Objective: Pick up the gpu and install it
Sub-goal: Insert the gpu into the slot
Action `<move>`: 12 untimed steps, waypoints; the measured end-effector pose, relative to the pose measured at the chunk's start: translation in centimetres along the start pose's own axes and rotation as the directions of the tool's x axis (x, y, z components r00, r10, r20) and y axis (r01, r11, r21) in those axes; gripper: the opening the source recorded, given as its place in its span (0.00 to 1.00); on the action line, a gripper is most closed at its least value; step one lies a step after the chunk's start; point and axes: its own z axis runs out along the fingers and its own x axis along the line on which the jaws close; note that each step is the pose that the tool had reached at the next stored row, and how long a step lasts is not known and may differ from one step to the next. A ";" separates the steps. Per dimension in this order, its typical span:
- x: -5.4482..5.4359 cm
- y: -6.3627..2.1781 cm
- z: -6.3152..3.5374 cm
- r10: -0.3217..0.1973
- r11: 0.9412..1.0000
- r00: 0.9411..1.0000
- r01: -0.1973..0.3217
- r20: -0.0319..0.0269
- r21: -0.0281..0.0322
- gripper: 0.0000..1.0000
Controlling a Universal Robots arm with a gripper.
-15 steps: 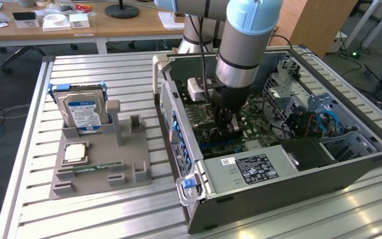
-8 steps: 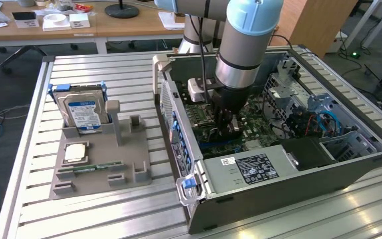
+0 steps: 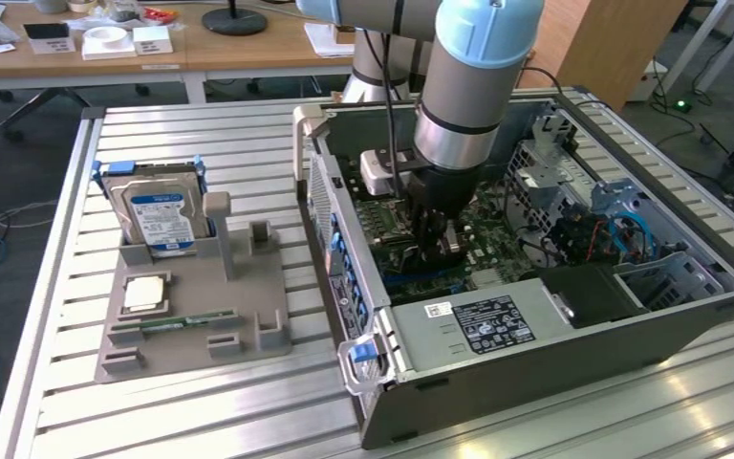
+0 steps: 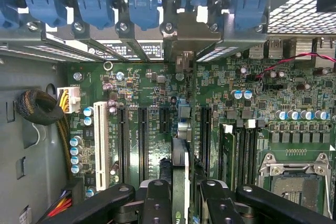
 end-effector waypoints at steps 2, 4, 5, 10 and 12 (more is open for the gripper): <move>0.0 0.00 0.01 0.000 1.000 1.000 0.000 0.000 0.000 0.26; 0.0 0.00 0.02 0.000 1.000 1.000 0.000 0.000 0.000 0.26; 0.0 0.00 0.03 0.000 1.000 1.000 0.000 0.000 0.000 0.26; 0.0 0.00 0.05 -0.001 1.000 1.000 0.001 0.000 0.000 0.26; 0.0 0.00 0.06 -0.001 1.000 1.000 0.001 0.000 0.000 0.26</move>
